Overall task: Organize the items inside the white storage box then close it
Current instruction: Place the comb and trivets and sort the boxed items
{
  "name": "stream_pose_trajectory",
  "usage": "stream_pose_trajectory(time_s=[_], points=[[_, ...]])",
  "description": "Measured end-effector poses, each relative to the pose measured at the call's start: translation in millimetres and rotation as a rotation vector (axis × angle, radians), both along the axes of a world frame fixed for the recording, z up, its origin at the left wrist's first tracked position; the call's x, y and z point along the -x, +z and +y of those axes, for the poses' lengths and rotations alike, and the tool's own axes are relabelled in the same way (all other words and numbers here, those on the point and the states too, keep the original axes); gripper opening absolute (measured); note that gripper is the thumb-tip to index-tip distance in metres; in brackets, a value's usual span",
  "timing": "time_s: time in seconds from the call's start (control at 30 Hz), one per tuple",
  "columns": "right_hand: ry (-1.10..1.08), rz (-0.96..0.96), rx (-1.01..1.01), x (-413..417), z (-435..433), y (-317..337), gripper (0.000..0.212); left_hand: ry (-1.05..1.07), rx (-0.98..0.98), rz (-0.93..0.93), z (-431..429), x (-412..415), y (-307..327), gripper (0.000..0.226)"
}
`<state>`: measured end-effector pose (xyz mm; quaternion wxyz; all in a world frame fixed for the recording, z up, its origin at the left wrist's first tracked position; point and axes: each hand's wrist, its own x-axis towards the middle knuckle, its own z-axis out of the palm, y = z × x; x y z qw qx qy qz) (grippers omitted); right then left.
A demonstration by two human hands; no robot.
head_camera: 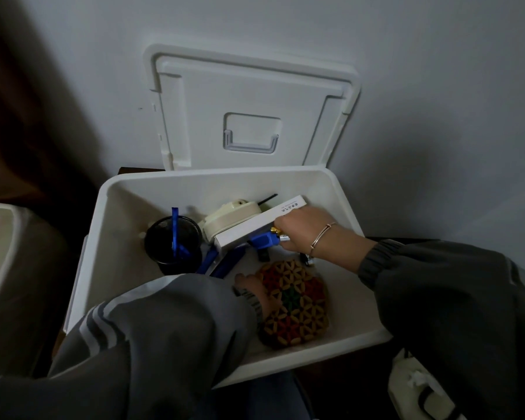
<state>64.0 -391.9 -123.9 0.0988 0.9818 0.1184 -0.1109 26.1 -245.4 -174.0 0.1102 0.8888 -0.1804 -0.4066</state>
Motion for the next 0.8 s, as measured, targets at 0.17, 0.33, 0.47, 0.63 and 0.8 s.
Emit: stream_pose_trajectory(time_s=[0.17,0.33,0.47,0.63,0.8], points=[[-0.009,0.016,0.007,2,1,2,0.02,-0.089,0.009,-0.182,0,2,4,0.069],[-0.033,0.012,-0.011,3,1,2,0.023,-0.229,0.116,-0.137,16,-7,48,0.059],[-0.077,0.007,-0.037,7,2,-3,0.023,-0.308,0.414,-0.17,80,1,107,0.061],[-0.045,0.082,-0.042,28,5,-6,0.023,-0.449,0.289,-0.2,165,48,112,0.066],[-0.203,0.104,-0.13,46,10,8,0.027,-0.397,0.251,-0.265,172,59,90,0.046]])
